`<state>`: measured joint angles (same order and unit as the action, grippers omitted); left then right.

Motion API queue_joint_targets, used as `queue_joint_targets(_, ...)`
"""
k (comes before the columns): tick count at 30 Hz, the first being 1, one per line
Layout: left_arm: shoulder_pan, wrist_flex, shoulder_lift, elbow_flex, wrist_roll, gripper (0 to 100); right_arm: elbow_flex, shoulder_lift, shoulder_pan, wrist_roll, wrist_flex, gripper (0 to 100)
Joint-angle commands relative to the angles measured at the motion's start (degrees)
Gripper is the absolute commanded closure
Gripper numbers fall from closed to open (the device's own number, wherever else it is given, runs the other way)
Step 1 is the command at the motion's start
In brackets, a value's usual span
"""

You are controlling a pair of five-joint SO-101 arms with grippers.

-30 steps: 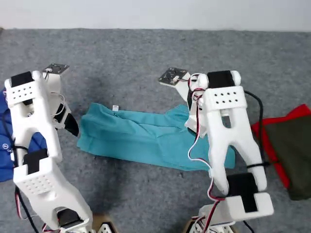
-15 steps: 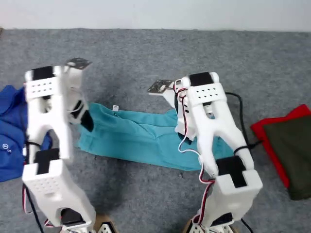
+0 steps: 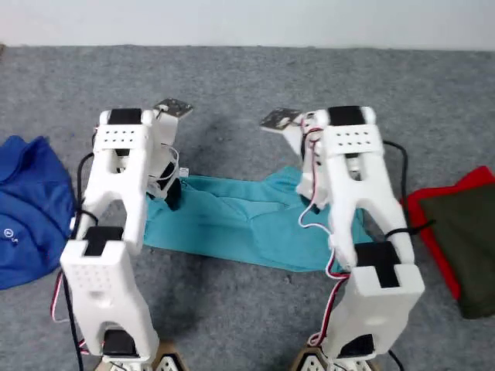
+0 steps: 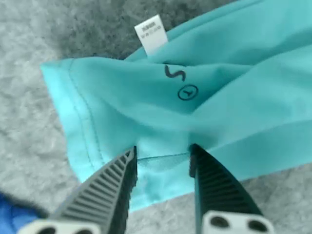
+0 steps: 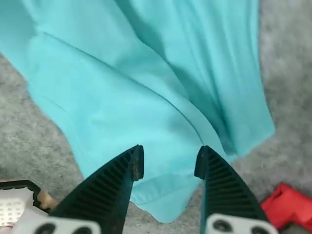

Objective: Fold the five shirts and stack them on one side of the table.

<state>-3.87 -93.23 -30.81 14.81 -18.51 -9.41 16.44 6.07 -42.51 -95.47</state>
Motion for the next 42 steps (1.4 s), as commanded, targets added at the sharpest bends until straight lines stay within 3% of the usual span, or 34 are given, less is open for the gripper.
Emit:
queue_joint_targets(1,-0.5,1.0,-1.6,6.5,3.8,83,-3.2,-0.7,-5.1,-0.1,0.9,81.5)
queue_joint_targets(8,-0.1,-0.8,-10.0,19.1,4.2,83,-8.4,1.2,-9.9,0.0,2.4,81.4)
queue_joint_targets(25,-1.4,-7.3,-29.0,51.0,10.3,83,-10.7,9.8,-7.9,-0.4,7.5,81.3)
queue_joint_targets(37,-4.1,-7.6,-13.4,50.8,10.3,83,-10.7,10.9,-5.2,-0.2,17.6,81.2)
queue_joint_targets(42,-7.6,-7.6,0.2,35.4,9.9,83,-10.7,14.6,-4.4,-0.3,18.1,81.2)
